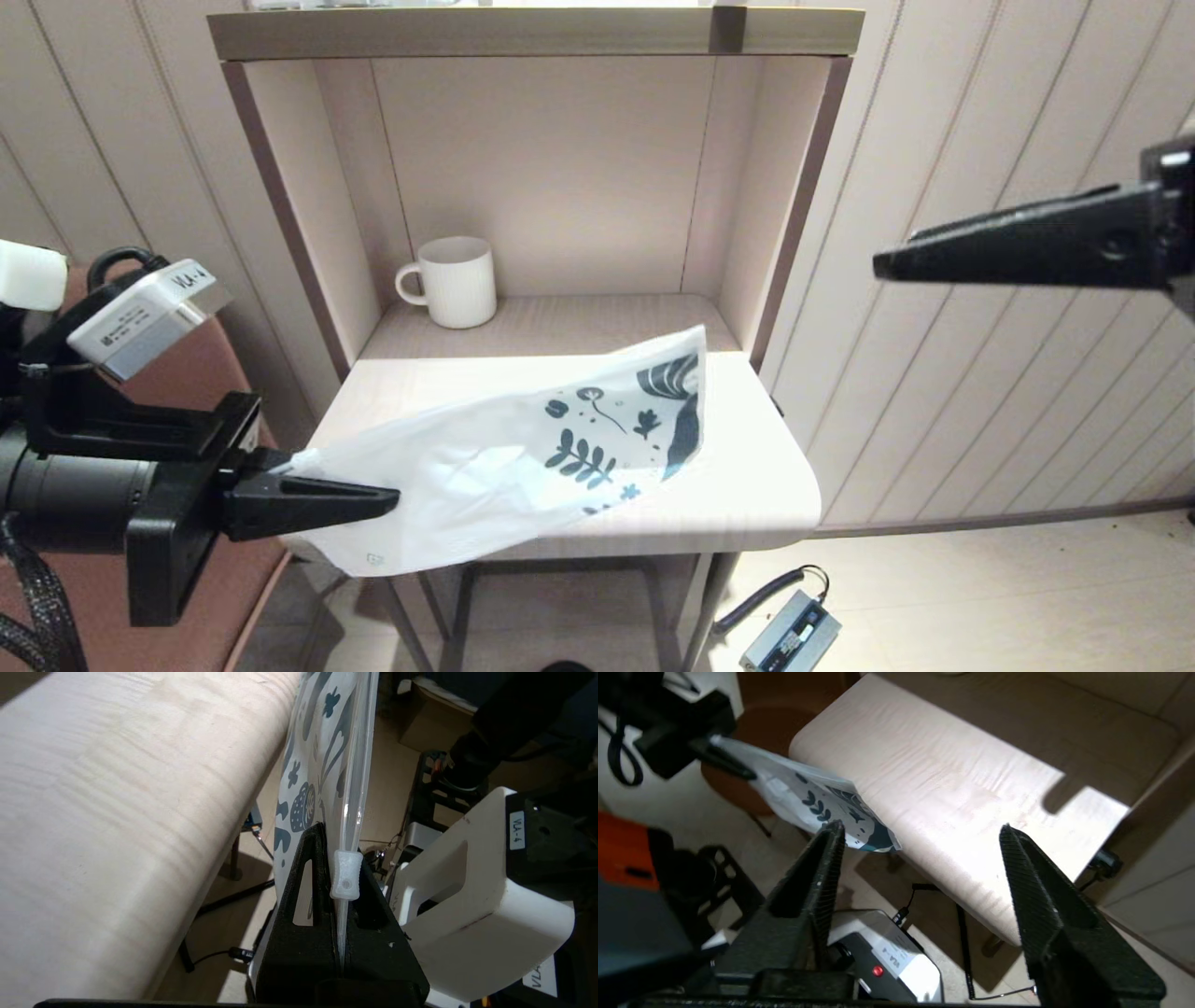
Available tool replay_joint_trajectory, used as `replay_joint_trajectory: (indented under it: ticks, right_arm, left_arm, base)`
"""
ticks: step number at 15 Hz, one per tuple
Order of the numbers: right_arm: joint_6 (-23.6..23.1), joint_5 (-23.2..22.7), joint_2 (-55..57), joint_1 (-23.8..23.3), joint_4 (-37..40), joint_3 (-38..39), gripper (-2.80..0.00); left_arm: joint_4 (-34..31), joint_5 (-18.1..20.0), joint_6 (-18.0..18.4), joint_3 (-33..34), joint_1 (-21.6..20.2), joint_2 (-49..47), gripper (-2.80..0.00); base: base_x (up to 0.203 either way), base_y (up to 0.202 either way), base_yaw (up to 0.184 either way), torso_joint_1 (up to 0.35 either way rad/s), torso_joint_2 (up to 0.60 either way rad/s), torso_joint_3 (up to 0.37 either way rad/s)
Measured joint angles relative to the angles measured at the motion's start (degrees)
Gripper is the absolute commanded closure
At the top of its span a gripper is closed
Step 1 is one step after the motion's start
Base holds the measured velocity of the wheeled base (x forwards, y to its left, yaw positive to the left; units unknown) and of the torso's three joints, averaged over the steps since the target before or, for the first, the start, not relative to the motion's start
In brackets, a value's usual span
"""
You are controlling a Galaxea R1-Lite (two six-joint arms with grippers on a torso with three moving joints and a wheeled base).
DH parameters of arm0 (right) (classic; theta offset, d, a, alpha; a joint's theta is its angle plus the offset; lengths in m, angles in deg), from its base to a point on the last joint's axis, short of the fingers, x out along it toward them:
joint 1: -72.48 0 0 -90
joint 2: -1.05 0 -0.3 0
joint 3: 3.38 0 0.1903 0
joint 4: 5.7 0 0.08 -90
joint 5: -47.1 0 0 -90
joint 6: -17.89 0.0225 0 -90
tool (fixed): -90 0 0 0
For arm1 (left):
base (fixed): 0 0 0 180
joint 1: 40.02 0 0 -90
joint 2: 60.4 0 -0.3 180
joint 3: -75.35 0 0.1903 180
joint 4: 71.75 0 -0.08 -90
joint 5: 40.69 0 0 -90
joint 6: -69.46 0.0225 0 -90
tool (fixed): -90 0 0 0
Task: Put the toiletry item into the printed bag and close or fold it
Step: Pick up the comb
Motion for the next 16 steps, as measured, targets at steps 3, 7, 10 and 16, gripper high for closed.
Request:
replay_joint_trajectory:
  ticks: [3, 7, 10, 16]
  right_arm:
    - [8.86, 2.94, 2.11, -0.18, 1.01, -6.05, 0.00]
    - [17.51, 6.99, 7.32, -0.71, 7.20, -16.20, 0.00]
    - [26.92, 7.24, 11.83, -0.68, 7.40, -20.66, 0.00]
    - [37.45, -9.19, 12.80, -9.22, -1.70, -19.00, 0.00]
  left_arm:
    - [-0.04, 0.11, -0.47, -1.80, -0.33, 0.66, 0.00]
    - [0.02, 0.45, -1.37, -3.97, -0.35, 0.54, 0.00]
    - [0.23, 0.63, -1.44, -4.98, -0.16, -0.08, 0.00]
    - [2.89, 0.60, -1.33, -3.67, 1.22, -0.91, 0.00]
  base:
    - [0.000, 0.000, 0.000, 0.000, 0.00, 0.000]
    - [0.000, 0.000, 0.000, 0.000, 0.00, 0.000]
    - [0.000, 0.000, 0.000, 0.000, 0.00, 0.000]
    - [0.000, 0.000, 0.000, 0.000, 0.00, 0.000]
